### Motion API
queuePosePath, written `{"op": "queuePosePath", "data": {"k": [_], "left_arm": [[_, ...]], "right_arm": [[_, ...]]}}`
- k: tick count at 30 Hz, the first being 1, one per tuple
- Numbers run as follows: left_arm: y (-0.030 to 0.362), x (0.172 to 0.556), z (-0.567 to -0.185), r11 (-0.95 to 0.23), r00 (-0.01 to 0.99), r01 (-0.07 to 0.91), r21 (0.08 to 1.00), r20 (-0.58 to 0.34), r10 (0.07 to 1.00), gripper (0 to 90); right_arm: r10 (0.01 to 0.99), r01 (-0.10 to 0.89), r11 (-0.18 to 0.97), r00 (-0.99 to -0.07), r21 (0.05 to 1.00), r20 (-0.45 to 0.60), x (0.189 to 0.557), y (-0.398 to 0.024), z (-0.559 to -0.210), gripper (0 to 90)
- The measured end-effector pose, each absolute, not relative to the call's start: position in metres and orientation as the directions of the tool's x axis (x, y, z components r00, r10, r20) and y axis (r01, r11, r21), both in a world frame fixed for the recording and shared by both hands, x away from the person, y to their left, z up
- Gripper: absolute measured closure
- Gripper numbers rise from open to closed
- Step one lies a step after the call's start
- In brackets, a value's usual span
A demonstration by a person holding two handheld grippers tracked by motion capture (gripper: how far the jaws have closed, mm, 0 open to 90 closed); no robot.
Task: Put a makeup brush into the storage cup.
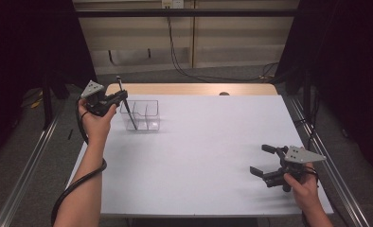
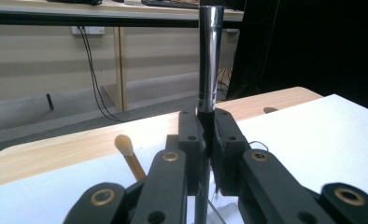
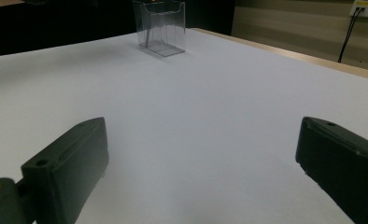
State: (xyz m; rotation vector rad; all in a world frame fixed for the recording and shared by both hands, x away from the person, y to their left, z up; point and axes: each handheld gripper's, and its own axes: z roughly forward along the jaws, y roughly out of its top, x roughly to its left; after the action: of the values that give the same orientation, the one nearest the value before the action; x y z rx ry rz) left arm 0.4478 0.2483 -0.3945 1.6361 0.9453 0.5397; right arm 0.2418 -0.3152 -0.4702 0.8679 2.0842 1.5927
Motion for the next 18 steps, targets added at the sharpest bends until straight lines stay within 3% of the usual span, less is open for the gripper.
{"op": "queuePosePath", "data": {"k": [18], "left_arm": [[0.2493,0.4456,-0.4029,-0.065,0.575,0.311,0.948,-0.133,0.807,83.6]], "right_arm": [[0.668,0.244,0.169,-0.741,0.955,0.071,0.2417,-0.3150,-0.4701,1.8]]}}
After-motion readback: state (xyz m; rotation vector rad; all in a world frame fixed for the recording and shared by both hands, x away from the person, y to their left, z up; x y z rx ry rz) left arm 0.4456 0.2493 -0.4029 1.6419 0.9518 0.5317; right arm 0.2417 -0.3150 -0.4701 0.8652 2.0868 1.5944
